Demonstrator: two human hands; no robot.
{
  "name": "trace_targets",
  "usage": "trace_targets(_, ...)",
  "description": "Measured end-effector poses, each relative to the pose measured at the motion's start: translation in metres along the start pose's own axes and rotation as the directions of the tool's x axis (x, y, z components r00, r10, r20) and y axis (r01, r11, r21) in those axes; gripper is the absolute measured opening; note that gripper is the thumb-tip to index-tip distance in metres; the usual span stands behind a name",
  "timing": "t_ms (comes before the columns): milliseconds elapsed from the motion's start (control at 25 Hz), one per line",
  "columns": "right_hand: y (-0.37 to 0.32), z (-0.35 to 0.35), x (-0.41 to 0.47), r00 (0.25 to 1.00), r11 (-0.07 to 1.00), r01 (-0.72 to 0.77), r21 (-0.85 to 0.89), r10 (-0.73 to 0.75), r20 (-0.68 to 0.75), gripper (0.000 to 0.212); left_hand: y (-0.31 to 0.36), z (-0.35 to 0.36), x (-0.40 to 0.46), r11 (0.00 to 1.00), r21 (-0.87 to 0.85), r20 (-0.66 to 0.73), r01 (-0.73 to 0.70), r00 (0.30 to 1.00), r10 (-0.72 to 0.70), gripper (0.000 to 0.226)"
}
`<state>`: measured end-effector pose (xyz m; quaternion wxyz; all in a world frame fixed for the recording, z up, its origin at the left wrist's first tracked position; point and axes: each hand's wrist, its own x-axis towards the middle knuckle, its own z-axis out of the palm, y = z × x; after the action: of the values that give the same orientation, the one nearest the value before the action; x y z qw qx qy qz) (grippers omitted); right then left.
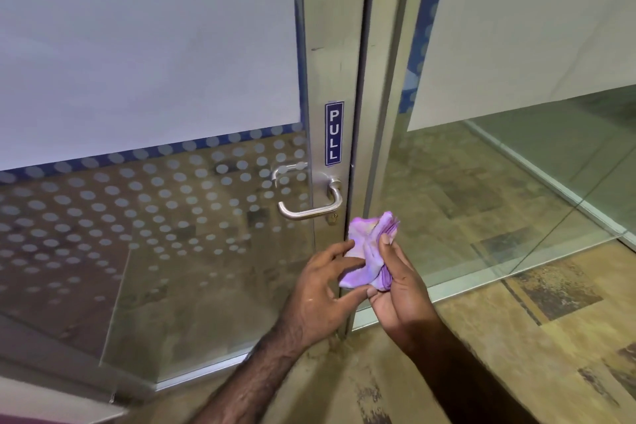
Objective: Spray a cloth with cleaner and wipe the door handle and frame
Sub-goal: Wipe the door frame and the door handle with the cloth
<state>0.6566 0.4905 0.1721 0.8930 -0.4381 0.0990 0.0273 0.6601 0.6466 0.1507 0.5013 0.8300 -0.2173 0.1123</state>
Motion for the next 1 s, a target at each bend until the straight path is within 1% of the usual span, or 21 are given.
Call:
trace_targets(80, -0.007, -0.01, -0.005, 0.999, 1.0, 0.011, -0.015, -0.011, 0.051, 0.043, 0.013, 0.012, -0.002, 0.983, -0.159, -0.035, 0.088, 0.995, -0.095, 0.028)
trace_targets(160, -0.016, -0.019, -0.01, 0.997, 1.0, 0.003, 0.019, -0.004, 0.077, 0.043, 0.025, 0.02, -0.001, 0.946, -0.273, -0.021, 0.176, 0.982, -0.188, 0.022)
trace_targets(240, -0.024, -0.03, -0.014, 0.994, 0.995, -0.022, 0.095, 0.012, 0.11, 0.046, 0.034, 0.026, 0.001, 0.883, -0.395, 0.023, 0.253, 0.964, -0.266, 0.02)
trace_targets(320, -0.029, -0.042, -0.018, 0.99, 0.991, -0.037, 0.127, 0.019, 0.137, 0.046, 0.039, 0.03, 0.001, 0.812, -0.497, 0.044, 0.305, 0.944, -0.327, 0.022)
trace_targets(480, -0.034, -0.066, -0.029, 0.983, 0.994, -0.056, 0.098, 0.038, 0.182, 0.052, 0.049, 0.033, 0.001, 0.681, -0.633, 0.095, 0.367, 0.911, -0.402, 0.033)
trace_targets(560, -0.033, -0.075, -0.034, 0.976, 0.995, -0.05, 0.09, 0.03, 0.215, 0.057, 0.057, 0.036, 0.001, 0.573, -0.717, 0.102, 0.396, 0.874, -0.476, 0.029)
trace_targets(640, -0.033, -0.083, -0.039, 0.978, 0.995, -0.045, 0.089, 0.026, 0.209, 0.063, 0.064, 0.04, 0.001, 0.452, -0.803, 0.093, 0.389, 0.831, -0.549, 0.027)
trace_targets(720, -0.032, -0.092, -0.045, 0.984, 0.997, -0.039, 0.06, 0.028, 0.179, 0.074, 0.07, 0.045, 0.002, 0.383, -0.846, 0.08, 0.37, 0.8, -0.595, 0.027)
trace_targets(800, -0.034, -0.102, -0.052, 0.989, 0.999, -0.053, 0.003, 0.052, 0.142, 0.081, 0.077, 0.048, 0.003, 0.373, -0.846, 0.07, 0.382, 0.772, -0.632, 0.025)
trace_targets(880, -0.04, -0.111, -0.058, 0.99, 0.995, -0.094, -0.019, 0.095, 0.105, 0.085, 0.081, 0.052, 0.002, 0.375, -0.841, 0.054, 0.39, 0.75, -0.66, 0.026)
trace_targets(1000, -0.052, -0.12, -0.059, 0.983, 0.986, -0.163, 0.029, 0.16, 0.096, 0.072, 0.082, 0.056, -0.002, 0.378, -0.834, 0.049, 0.403, 0.735, -0.676, 0.034)
